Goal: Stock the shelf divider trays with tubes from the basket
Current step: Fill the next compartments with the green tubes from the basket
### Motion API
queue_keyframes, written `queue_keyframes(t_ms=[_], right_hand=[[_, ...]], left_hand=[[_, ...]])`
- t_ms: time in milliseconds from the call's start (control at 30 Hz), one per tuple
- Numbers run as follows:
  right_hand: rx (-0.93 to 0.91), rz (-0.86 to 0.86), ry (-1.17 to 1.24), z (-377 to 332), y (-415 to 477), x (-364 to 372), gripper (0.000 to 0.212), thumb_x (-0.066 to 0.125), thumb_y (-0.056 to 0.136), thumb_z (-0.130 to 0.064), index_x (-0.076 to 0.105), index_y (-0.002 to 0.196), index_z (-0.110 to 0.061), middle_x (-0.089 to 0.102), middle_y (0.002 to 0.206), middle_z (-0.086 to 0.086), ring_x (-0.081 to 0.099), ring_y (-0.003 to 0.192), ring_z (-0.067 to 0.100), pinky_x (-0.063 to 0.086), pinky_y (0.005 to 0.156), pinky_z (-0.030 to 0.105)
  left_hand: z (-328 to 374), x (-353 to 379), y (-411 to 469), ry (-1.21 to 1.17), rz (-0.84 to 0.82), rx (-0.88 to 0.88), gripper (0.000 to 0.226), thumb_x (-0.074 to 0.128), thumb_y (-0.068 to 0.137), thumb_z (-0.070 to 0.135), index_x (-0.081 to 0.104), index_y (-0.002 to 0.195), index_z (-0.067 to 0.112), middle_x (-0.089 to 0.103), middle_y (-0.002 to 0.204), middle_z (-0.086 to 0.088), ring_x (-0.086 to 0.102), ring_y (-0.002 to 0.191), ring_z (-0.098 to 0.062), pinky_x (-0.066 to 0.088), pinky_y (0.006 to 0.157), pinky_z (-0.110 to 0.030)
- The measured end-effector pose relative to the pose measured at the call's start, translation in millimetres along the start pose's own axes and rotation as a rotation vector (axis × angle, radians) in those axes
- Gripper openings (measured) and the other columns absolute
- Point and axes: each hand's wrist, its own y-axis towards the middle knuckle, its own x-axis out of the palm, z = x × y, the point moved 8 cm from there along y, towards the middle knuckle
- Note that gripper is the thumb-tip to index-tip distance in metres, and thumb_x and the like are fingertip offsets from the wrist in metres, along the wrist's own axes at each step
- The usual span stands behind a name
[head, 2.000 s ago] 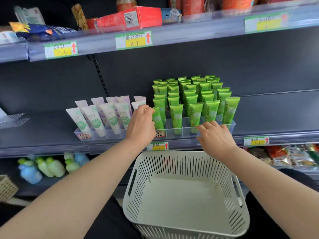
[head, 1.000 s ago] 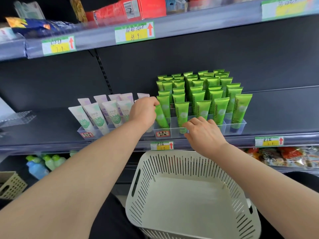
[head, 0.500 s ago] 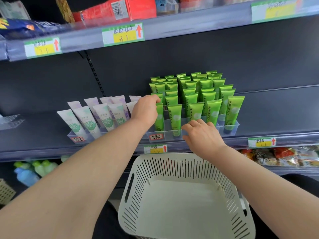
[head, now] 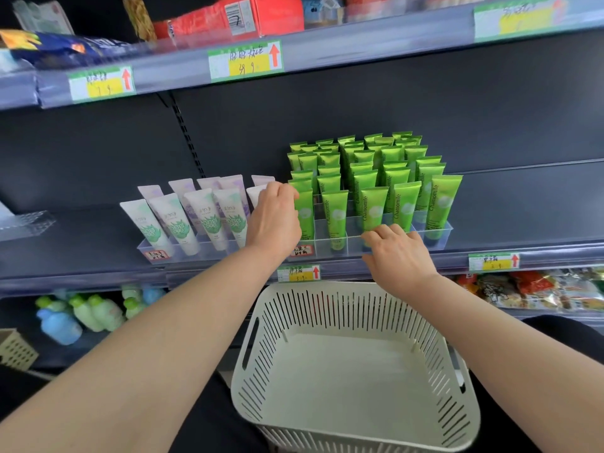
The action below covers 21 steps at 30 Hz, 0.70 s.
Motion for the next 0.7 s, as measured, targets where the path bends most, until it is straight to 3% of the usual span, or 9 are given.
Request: queue_keyframes(t_ms=[167,400,533,700], right_hand=[[0.061,-0.035,-0.008,12.7,-4.8,11.0,0.048,0.046,0.094,-0.03,0.033,0.14,-0.019,0.043,0.137,0.0,0.042,0.122,0.024,0.037,0.091,0.04],[0.082,-0.063,0.0,19.5,-2.8,24.5,0.06,0.043,0.095,-0.044,0.027,0.146,-0.017,0.037,0.143,0.0,0.035,0.131,0.023,0.035,0.096,0.042],[0.082,-0.05,0.032,22.2,-2.4,26.9,0.063,0.036,0.095,-0.051,0.026,0.147,-0.018,0.034,0.146,-0.001,0.03,0.135,0.022,0.033,0.1,0.043],[0.07,-0.023,0.043,26.3,-6.2,29.3,0.064,0.035,0.094,-0.054,0.025,0.148,-0.021,0.033,0.146,-0.002,0.028,0.135,0.02,0.034,0.101,0.043]], left_hand=[[-8.6,26.0,-26.3,0.077,-0.202,-0.096,0.044,0.061,0.085,0.001,0.048,0.125,0.013,0.047,0.124,-0.006,0.047,0.112,-0.024,0.045,0.08,-0.035],[-21.0,54.0,-48.4,0.191,-0.437,-0.17,0.056,0.058,0.085,0.002,0.039,0.136,0.012,0.04,0.131,-0.012,0.04,0.119,-0.029,0.048,0.087,-0.04],[-24.9,63.1,-55.4,0.151,-0.474,-0.196,0.049,0.053,0.091,0.006,0.041,0.138,0.013,0.042,0.133,-0.013,0.041,0.121,-0.03,0.045,0.091,-0.04],[-23.8,70.6,-62.9,0.082,-0.454,-0.236,0.058,0.052,0.09,0.005,0.035,0.144,0.017,0.039,0.135,-0.011,0.042,0.123,-0.029,0.045,0.089,-0.039]])
